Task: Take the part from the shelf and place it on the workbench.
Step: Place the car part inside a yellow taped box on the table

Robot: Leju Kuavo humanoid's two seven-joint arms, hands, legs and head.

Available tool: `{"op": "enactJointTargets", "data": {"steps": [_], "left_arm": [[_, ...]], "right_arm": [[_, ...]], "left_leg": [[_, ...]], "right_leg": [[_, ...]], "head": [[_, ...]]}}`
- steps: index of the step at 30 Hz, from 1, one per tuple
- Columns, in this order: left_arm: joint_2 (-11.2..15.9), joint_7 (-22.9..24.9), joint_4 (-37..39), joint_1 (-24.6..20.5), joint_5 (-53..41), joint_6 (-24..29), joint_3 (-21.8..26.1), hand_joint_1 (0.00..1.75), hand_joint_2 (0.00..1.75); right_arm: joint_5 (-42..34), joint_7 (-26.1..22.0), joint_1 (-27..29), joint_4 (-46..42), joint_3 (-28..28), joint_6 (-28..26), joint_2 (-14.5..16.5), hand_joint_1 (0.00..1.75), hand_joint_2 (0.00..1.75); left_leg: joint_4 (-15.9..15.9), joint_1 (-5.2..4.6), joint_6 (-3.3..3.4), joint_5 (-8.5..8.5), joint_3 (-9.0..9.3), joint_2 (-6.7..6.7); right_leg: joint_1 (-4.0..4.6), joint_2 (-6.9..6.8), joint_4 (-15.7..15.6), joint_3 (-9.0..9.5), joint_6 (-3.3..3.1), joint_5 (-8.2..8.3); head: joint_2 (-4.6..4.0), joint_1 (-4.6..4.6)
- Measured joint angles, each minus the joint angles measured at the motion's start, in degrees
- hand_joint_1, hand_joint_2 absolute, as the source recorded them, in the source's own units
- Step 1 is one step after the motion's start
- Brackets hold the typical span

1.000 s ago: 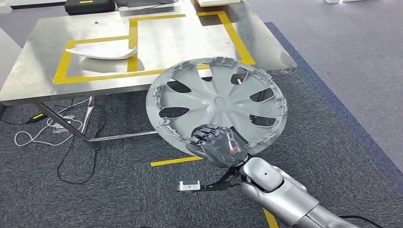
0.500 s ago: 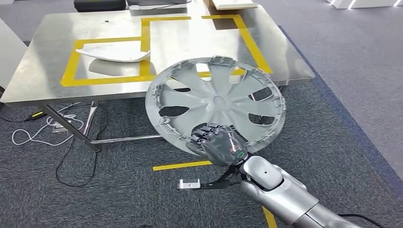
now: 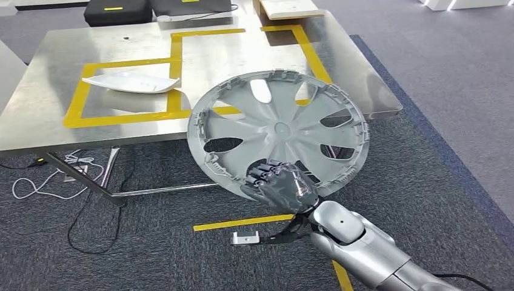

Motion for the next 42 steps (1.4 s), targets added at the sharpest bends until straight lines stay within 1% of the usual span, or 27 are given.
{"op": "enactJointTargets", "data": {"steps": [1,2,4,6,7,10,11,12,14,16,19,20,21,22,23,24,26,27,30,32,34,36,37,38,39,40,42], "left_arm": [[0.0,0.0,0.0,-0.1,0.0,0.0,0.0,0.00,1.75],[0.0,0.0,0.0,-0.2,0.0,0.0,0.0,0.00,1.75],[0.0,-0.1,0.0,-0.6,0.0,0.0,0.0,0.00,1.75],[0.0,-0.2,0.0,-1.0,-0.1,0.0,0.0,0.00,1.75],[0.0,-0.2,0.0,-1.0,-0.1,0.0,0.0,0.00,1.75],[0.1,-0.2,0.0,-0.9,-0.2,0.0,0.1,0.00,1.75],[0.2,-0.2,0.0,-0.9,-0.2,0.0,0.1,0.00,1.75],[0.2,-0.2,0.0,-0.9,-0.2,0.0,0.1,0.00,1.75],[0.0,-0.1,-0.1,-1.0,-0.3,0.0,0.0,0.00,1.75],[-0.1,-0.1,-0.1,-0.9,-0.4,0.0,0.0,0.00,1.75],[-0.2,0.0,-0.1,-0.6,-0.6,0.0,0.0,0.00,1.75],[-0.2,0.0,-0.1,-0.6,-0.6,0.0,0.0,0.00,1.75],[-0.2,0.0,-0.1,-0.5,-0.6,-0.1,0.0,0.00,1.75],[-0.2,0.0,-0.1,-0.4,-0.6,-0.1,0.0,0.00,1.75],[-0.2,0.0,-0.1,-0.3,-0.6,-0.2,0.0,0.00,1.75],[-0.2,0.1,-0.1,-0.2,-0.7,-0.3,0.0,0.00,1.75],[-0.2,0.2,-0.1,-0.1,-0.7,-0.4,0.0,0.00,1.75],[-0.2,0.2,-0.1,-0.1,-0.8,-0.4,0.0,0.00,1.75],[-0.3,0.4,-0.1,-0.2,-1.1,-0.5,-0.1,0.00,1.75],[-0.3,0.4,-0.1,-0.4,-1.4,-0.7,-0.1,0.00,1.75],[-0.3,0.4,-0.2,-0.9,-1.6,-0.8,-0.1,0.00,1.75],[-0.3,0.4,-0.2,-1.3,-1.8,-0.8,-0.1,0.00,1.75],[-0.3,0.4,-0.2,-1.4,-1.9,-0.9,-0.1,0.00,1.75],[-0.3,0.4,-0.2,-1.4,-1.9,-0.9,-0.1,0.00,1.75],[-0.3,0.4,-0.2,-1.3,-2.0,-0.9,-0.1,0.00,1.75],[-0.2,0.4,-0.2,-1.2,-2.0,-0.9,-0.1,0.00,1.75],[-0.2,0.4,-0.3,-1.2,-2.1,-0.9,-0.1,0.00,1.75]], "right_arm": [[0.0,0.0,-0.2,0.0,0.0,0.0,0.0,1.75,1.75],[0.0,0.0,-0.2,-0.1,0.0,0.0,0.0,1.75,1.75],[0.0,0.0,-0.1,0.0,0.0,0.0,0.0,1.75,1.75],[0.0,-0.1,0.0,0.0,0.2,0.0,0.0,1.75,1.75],[0.0,-0.1,0.0,0.0,0.3,0.0,0.0,1.75,1.75],[0.0,-0.1,0.0,0.1,0.4,0.0,0.0,1.75,1.75],[0.0,-0.2,0.0,0.1,0.5,0.0,0.0,1.75,1.75],[0.0,-0.2,0.0,0.2,0.5,0.0,0.0,1.75,1.75],[0.0,-0.2,-0.4,0.0,0.6,0.1,0.0,1.75,1.75],[0.0,-0.2,-0.8,-0.1,0.7,0.0,0.0,1.75,1.75],[0.0,-0.3,-1.0,-0.1,0.7,0.1,0.0,1.75,1.75],[0.0,-0.3,-1.0,-0.1,0.7,0.1,0.0,1.75,1.75],[0.0,-0.2,-0.9,-0.1,0.8,0.1,0.0,1.75,1.75],[0.0,-0.2,-0.9,0.0,0.8,0.1,0.0,1.75,1.75],[0.0,-0.2,-0.9,0.0,0.8,0.0,0.0,1.75,1.75],[0.0,-0.2,-0.8,0.0,0.8,0.1,0.0,1.75,1.75],[0.0,-0.3,-0.6,0.2,0.9,0.1,0.0,1.75,1.75],[0.0,-0.3,-0.5,0.2,0.9,0.0,0.0,1.75,1.75],[0.0,-0.5,-0.6,0.2,0.9,0.0,0.0,1.75,1.75],[0.0,-0.6,-1.0,0.3,1.0,0.1,0.1,1.75,1.75],[0.1,-0.9,-1.5,0.4,1.0,0.2,0.2,1.75,1.75],[0.2,-1.4,-1.8,0.6,1.4,0.3,0.3,1.75,1.75],[0.2,-1.5,-1.9,0.6,1.6,0.3,0.4,1.75,1.75],[0.2,-1.6,-2.0,0.6,1.8,0.3,0.5,1.75,1.75],[0.2,-1.7,-2.1,0.6,2.0,0.3,0.7,1.75,1.75],[0.2,-1.7,-2.2,0.7,2.2,0.3,0.8,1.75,1.75],[0.2,-1.7,-2.3,0.9,2.5,0.4,0.8,1.75,1.75]], "left_leg": [[2.9,0.08,-0.66,-0.17,-1.31,0.05],[6.8,0.23,-1.14,-0.61,-3.68,0.08],[12.9,0.56,-1.86,-3.59,-8.49,0.13],[13.5,0.69,-2.09,-5.87,-10.82,0.16],[11.5,0.69,-2.04,-5.00,-11.13,0.18],[2.7,0.46,-1.28,4.79,-11.25,0.30],[1.0,0.28,-0.90,7.07,-11.21,0.31],[0.3,0.11,-0.47,7.65,-11.09,0.32],[-0.3,0.08,0.32,7.27,-10.01,0.25],[-1.4,0.34,0.99,6.88,-8.43,0.19],[-1.9,0.44,1.57,5.76,-6.67,0.07],[-1.9,0.43,1.58,5.18,-6.08,-0.01],[-1.9,0.43,1.54,4.54,-5.32,-0.08],[-1.9,0.43,1.46,3.82,-4.39,-0.14],[-1.9,0.43,1.32,3.00,-3.32,-0.16],[-1.9,0.40,1.12,2.13,-2.42,-0.17],[-2.0,0.30,0.53,0.70,-1.28,-0.21],[-2.0,0.26,0.18,0.30,-0.99,-0.20],[-0.5,0.31,-0.64,0.25,-0.71,-0.07],[4.8,0.42,-1.23,-0.01,-3.53,0.03],[11.6,0.55,-1.82,-2.51,-8.08,0.07],[14.0,0.60,-2.00,-4.72,-10.92,0.08],[12.8,0.59,-1.92,-4.15,-11.26,0.09],[10.1,0.57,-1.72,-2.02,-11.07,0.10],[6.6,0.52,-1.44,1.38,-10.73,0.15],[3.9,0.35,-1.15,3.67,-10.52,0.22],[0.8,-0.08,-0.34,5.76,-10.26,0.28]], "right_leg": [[-0.03,0.06,-0.3,1.20,-0.49,-1.26],[-0.20,0.06,-0.5,2.16,-0.69,-1.87],[-0.32,-0.02,-0.5,3.74,-0.85,-3.16],[-0.51,0.06,-0.6,5.75,-0.83,-4.61],[-0.63,0.12,-0.6,6.81,-0.75,-5.36],[-0.77,0.26,-0.6,9.14,0.07,-7.39],[-0.77,0.30,-0.7,9.58,0.53,-7.90],[-0.78,0.35,-0.7,9.99,1.01,-8.15],[-0.86,0.33,-0.5,10.27,1.77,-8.20],[-0.86,0.23,2.4,8.76,2.20,-8.37],[-0.80,0.22,11.5,1.86,2.44,-11.11],[-0.78,0.23,13.3,-0.30,2.46,-11.94],[-0.77,0.22,13.6,-1.78,2.48,-12.01],[-0.78,0.20,12.2,-2.40,2.48,-10.85],[-0.78,0.15,9.3,-2.32,2.43,-8.15],[-0.76,0.05,5.8,-2.03,2.31,-4.54],[-0.49,-0.16,1.0,-1.26,1.76,-0.24],[-0.34,-0.20,0.3,-1.03,1.34,0.15],[-0.42,-0.04,0.1,0.61,0.25,-1.05],[-0.65,-0.07,-0.2,2.07,-0.22,-1.94],[-0.67,-0.15,-0.2,3.41,-0.50,-3.08],[-0.68,-0.10,-0.2,5.07,-0.57,-4.35],[-0.69,-0.04,-0.2,6.02,-0.55,-5.00],[-0.70,0.02,-0.3,6.97,-0.49,-5.66],[-0.71,0.05,-0.3,7.58,-0.37,-6.29],[-0.70,0.09,-0.3,8.28,-0.10,-6.85],[-0.64,0.14,-0.4,9.05,0.73,-7.72]], "head": [[0.01,-0.12],[0.01,-0.21],[0.01,-0.28],[0.01,-0.28],[0.01,-0.32],[0.01,-0.42],[0.01,-0.42],[0.01,-0.47],[0.01,-0.41],[0.01,-0.13],[0.01,0.19],[0.01,0.22],[0.01,0.27],[0.01,0.27],[0.01,0.28],[0.01,0.32],[0.01,0.28],[0.01,0.27],[0.01,0.20],[0.01,0.05],[0.01,-0.02],[0.01,-0.01],[0.01,-0.02],[0.01,0.00],[0.01,-0.02],[0.01,0.05],[0.01,0.11]]}}
